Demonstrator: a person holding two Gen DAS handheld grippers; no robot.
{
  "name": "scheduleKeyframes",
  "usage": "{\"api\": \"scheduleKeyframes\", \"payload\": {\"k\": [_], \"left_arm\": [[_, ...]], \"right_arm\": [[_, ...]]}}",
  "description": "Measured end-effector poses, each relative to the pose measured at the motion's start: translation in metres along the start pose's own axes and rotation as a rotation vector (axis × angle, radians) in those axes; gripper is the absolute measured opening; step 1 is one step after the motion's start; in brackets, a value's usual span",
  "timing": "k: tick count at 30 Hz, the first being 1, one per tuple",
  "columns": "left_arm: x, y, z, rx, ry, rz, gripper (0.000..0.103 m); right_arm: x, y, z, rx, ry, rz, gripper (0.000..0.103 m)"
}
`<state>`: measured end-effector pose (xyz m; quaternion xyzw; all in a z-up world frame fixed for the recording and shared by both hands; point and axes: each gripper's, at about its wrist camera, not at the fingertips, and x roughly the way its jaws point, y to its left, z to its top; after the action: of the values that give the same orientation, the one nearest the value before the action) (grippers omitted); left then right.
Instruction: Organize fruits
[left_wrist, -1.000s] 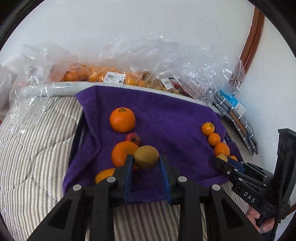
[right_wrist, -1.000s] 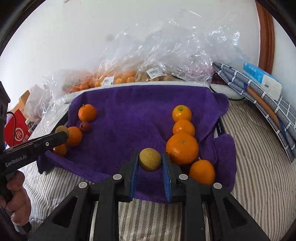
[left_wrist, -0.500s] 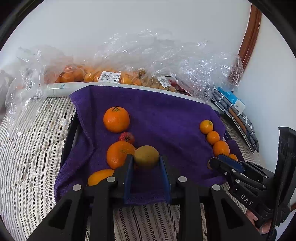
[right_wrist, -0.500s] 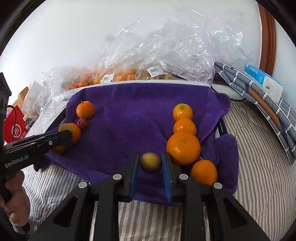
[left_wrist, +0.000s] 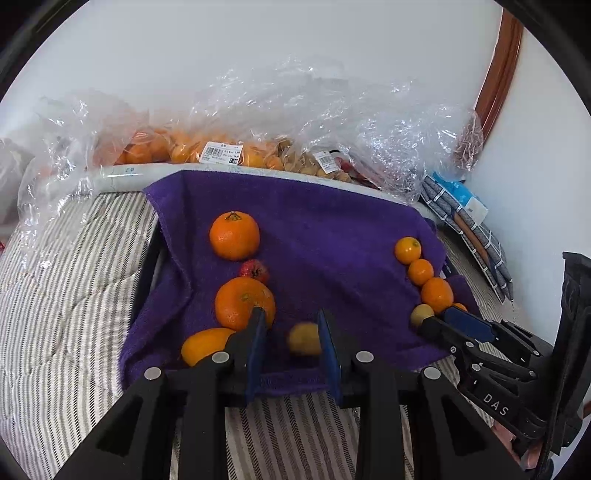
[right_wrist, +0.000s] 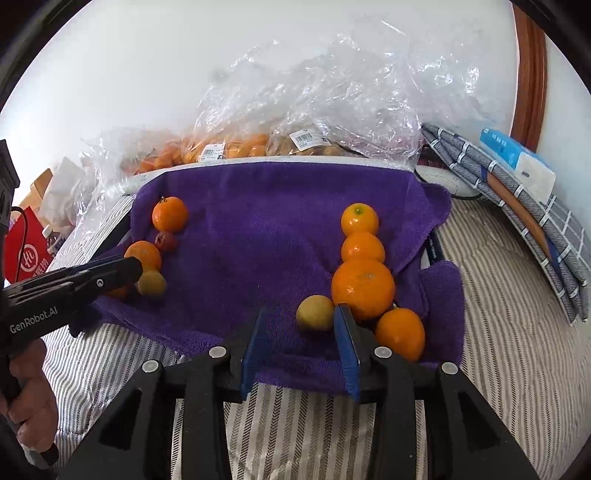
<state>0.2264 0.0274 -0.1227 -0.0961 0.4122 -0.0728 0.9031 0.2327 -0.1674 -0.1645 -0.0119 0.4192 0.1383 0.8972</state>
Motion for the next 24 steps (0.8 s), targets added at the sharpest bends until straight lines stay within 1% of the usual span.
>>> {"api": "scheduleKeyframes", "payload": {"k": [2, 3, 4, 5, 7, 8, 10, 11, 13, 14, 15, 16, 19, 22, 24], "left_arm": [[-0.011, -0.002, 0.000, 0.002, -0.003, 0.005, 0.034], [-0.016, -0.003, 0.000, 0.002, -0.005, 0.007, 0.036], [-0.024, -0.004, -0.001, 0.001, -0.010, 0.011, 0.040], [-0.031, -0.005, -0.002, 0.001, -0.014, 0.017, 0.042], [-0.049, -0.009, -0.006, 0.003, -0.021, 0.032, 0.045], [-0.058, -0.011, -0.008, 0.003, -0.027, 0.039, 0.046], [-0.083, -0.017, -0.016, 0.005, -0.056, 0.058, 0.055], [-0.091, -0.019, -0.018, 0.005, -0.068, 0.064, 0.058], [-0.118, -0.024, -0.027, 0.004, -0.105, 0.075, 0.071], [-0.128, -0.026, -0.031, 0.002, -0.118, 0.078, 0.074], [-0.137, -0.027, -0.036, 0.002, -0.130, 0.081, 0.079], [-0.146, -0.029, -0.040, 0.003, -0.144, 0.085, 0.083], [-0.172, -0.038, -0.054, 0.018, -0.177, 0.117, 0.089], [-0.193, -0.046, -0.068, 0.032, -0.197, 0.142, 0.090], [-0.204, -0.050, -0.075, 0.028, -0.208, 0.145, 0.090]], "right_arm": [[-0.010, 0.002, 0.001, 0.004, -0.013, -0.017, 0.048], [-0.017, 0.002, 0.002, 0.011, -0.020, -0.026, 0.054], [-0.025, 0.003, 0.002, 0.019, -0.025, -0.033, 0.057], [-0.031, 0.003, 0.002, 0.024, -0.027, -0.038, 0.059], [-0.051, 0.003, 0.001, 0.046, -0.038, -0.058, 0.067], [-0.061, 0.004, 0.000, 0.055, -0.043, -0.070, 0.067], [-0.082, 0.005, -0.004, 0.067, -0.055, -0.091, 0.071], [-0.089, 0.006, -0.007, 0.069, -0.056, -0.094, 0.071], [-0.114, 0.008, -0.014, 0.077, -0.069, -0.117, 0.073], [-0.125, 0.009, -0.018, 0.078, -0.077, -0.130, 0.076], [-0.134, 0.011, -0.022, 0.076, -0.084, -0.141, 0.084], [-0.148, 0.014, -0.027, 0.068, -0.099, -0.151, 0.089], [-0.177, 0.018, -0.039, 0.062, -0.135, -0.172, 0.096], [-0.208, 0.018, -0.053, 0.078, -0.163, -0.150, 0.101], [-0.223, 0.018, -0.060, 0.088, -0.172, -0.151, 0.102]]}}
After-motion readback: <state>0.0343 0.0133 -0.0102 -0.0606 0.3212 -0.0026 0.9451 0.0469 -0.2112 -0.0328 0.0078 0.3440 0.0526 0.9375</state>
